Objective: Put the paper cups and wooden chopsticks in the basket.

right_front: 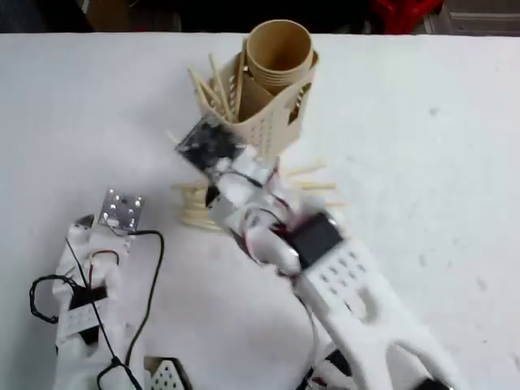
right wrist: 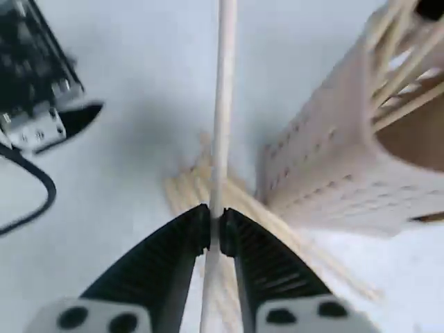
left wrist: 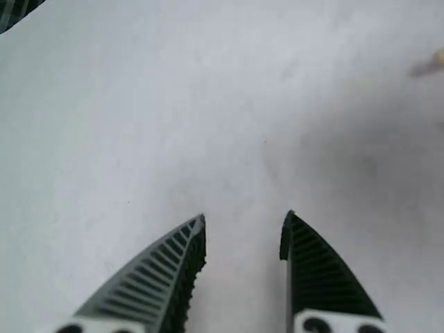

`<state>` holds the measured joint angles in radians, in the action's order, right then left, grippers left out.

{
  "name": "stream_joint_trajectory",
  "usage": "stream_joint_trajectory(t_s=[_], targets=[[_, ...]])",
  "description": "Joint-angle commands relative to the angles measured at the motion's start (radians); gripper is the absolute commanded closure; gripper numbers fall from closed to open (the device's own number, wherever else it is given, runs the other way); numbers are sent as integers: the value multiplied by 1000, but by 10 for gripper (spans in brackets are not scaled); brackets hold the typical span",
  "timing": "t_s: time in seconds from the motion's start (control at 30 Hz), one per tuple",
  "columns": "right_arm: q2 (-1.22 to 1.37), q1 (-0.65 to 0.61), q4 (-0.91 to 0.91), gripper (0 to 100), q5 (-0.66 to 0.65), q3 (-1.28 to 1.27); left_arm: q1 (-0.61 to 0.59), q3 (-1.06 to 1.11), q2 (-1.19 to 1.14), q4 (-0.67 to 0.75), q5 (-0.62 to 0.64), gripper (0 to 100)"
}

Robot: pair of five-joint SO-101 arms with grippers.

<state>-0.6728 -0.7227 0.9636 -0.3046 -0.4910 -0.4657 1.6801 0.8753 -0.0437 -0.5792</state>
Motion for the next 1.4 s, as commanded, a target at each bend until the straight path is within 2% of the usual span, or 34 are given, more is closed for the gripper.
stream_joint_trajectory(t_s=[0.0, 0.17, 0.43, 0.7, 0.83, 1.03, 1.13, 1.37], targets=[[-114, 10, -162, 982, 17, 60, -1, -2, 19, 17, -5, 812], [-48, 73, -340, 982, 23, 203, -1, -2, 19, 17, -5, 812], [252, 185, -558, 981, 23, 474, -1, -2, 19, 17, -5, 812], [484, 182, -558, 974, 25, 651, -1, -2, 19, 17, -5, 812], [515, 189, -542, 892, 25, 647, -1, -2, 19, 17, -5, 812], [492, 186, -513, 937, 21, 649, -1, -2, 19, 17, -5, 812], [455, 180, -377, 981, 17, 649, -1, -2, 19, 17, -3, 812], [297, 99, 222, 982, 17, 649, -1, -2, 19, 17, -5, 812]])
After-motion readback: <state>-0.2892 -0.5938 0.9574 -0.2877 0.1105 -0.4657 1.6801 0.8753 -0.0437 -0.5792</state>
